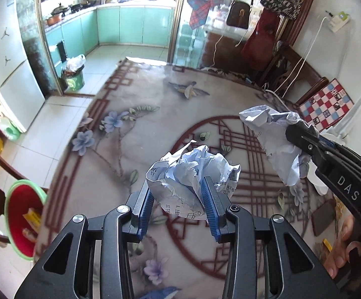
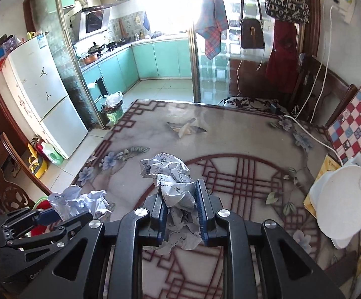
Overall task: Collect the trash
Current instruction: 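Carry the crumpled paper and tissue over the red bin with both grippers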
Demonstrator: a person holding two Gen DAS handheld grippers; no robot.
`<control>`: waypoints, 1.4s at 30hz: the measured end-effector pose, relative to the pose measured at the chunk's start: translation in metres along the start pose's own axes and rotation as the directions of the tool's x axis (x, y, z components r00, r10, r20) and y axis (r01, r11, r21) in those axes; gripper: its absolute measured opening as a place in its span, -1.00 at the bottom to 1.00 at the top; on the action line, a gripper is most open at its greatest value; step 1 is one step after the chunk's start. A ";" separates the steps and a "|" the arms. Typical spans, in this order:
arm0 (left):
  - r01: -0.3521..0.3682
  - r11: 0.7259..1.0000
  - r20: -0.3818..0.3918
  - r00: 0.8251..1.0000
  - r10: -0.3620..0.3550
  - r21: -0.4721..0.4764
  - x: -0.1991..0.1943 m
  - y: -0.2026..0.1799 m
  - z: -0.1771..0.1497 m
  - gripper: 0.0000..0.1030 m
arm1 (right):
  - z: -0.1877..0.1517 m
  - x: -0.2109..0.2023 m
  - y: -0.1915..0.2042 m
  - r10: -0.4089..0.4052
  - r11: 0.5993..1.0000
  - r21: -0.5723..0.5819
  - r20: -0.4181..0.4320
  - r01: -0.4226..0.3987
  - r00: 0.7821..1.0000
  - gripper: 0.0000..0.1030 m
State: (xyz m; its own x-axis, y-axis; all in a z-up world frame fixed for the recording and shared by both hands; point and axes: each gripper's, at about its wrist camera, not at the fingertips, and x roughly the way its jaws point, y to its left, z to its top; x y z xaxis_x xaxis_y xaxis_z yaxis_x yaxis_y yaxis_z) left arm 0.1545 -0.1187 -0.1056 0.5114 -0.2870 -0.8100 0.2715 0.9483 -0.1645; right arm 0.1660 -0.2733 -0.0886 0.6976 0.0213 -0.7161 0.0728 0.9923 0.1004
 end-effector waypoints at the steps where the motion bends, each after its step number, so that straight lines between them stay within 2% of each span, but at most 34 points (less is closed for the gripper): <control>1: 0.003 1.000 0.017 1.000 -0.003 0.001 -0.009 0.004 -0.003 -0.29 | -0.002 -0.009 0.006 -0.007 1.000 0.001 0.007 0.007 1.000 -0.65; 6: 0.025 1.000 0.081 0.996 -0.025 0.012 -0.043 0.025 -0.012 -0.29 | -0.013 -0.049 0.036 -0.050 0.999 -0.003 0.040 0.051 0.998 -0.65; 11: 0.046 0.999 0.110 0.993 -0.047 0.015 -0.064 0.048 -0.018 -0.29 | -0.023 -0.079 0.068 -0.082 0.996 -0.016 0.054 0.083 0.995 -0.65; 28: 0.097 0.995 0.148 0.984 -0.099 0.023 -0.098 0.104 -0.026 -0.29 | -0.031 -0.124 0.145 -0.123 0.992 -0.018 0.095 0.125 0.988 -0.65; 42: 0.065 0.998 0.162 0.985 -0.061 -0.021 -0.111 0.160 -0.032 -0.29 | -0.032 -0.132 0.212 -0.102 0.993 -0.052 0.112 0.108 0.988 -0.65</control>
State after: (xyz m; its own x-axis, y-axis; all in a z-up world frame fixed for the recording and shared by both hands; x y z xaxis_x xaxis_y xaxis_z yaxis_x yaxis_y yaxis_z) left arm 0.1148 0.0696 -0.0597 0.6192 -0.3625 -0.6966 0.2874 0.9302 -0.2285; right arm 0.0664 -0.0621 0.0046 0.7623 -0.0936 -0.6404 0.1108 0.9938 -0.0133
